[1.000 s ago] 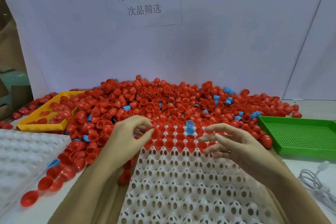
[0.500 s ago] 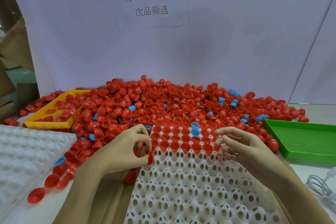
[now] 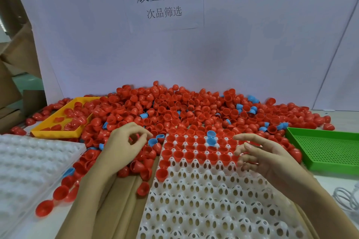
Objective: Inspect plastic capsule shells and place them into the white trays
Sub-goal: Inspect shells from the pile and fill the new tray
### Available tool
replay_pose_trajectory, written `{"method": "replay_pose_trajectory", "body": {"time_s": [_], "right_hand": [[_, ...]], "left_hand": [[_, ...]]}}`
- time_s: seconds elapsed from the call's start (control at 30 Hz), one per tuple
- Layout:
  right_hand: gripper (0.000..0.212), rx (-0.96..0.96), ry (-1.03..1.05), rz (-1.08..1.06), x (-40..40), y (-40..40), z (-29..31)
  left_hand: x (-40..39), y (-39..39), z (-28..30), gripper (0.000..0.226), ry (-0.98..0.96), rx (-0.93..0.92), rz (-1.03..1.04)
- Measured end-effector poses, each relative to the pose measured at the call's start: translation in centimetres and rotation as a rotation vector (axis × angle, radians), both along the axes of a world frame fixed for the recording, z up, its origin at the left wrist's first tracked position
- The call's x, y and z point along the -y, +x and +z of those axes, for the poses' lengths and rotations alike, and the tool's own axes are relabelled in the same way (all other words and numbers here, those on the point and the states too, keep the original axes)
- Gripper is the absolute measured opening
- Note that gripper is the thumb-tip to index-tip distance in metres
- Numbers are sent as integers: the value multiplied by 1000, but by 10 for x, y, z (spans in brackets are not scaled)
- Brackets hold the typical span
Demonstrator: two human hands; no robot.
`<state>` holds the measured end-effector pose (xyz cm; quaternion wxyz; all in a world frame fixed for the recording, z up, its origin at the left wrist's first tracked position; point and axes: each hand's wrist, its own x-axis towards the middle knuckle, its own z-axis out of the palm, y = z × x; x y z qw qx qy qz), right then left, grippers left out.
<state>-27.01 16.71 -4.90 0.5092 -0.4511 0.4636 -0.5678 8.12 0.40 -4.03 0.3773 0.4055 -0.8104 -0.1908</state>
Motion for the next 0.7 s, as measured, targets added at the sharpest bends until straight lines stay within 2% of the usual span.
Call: {"method": "replay_pose_trajectory", "body": {"time_s": [0.07,0.17,0.33,0.43,0.53,0.7], "right_hand": [[38,3,0,1,0,1,0],[37,-10,4,6,0,3,0],[34,-11,11,9,-2,8,2],[33,-10,19,2,-4,10,4],[31,2,21,10,-5,11,6],[33,-12,25,5,-5,13,8]], "left_hand": [[6,-5,-8,24,-89,-11,125],[10,-17,-24,24,-124,91,118],[15,-25,-43,22,-100,310,102],[20,-23,-47,15,-54,354,174],[23,-21,-48,20,-35,410,196],[20,-23,-46,4,-70,255,226]]}}
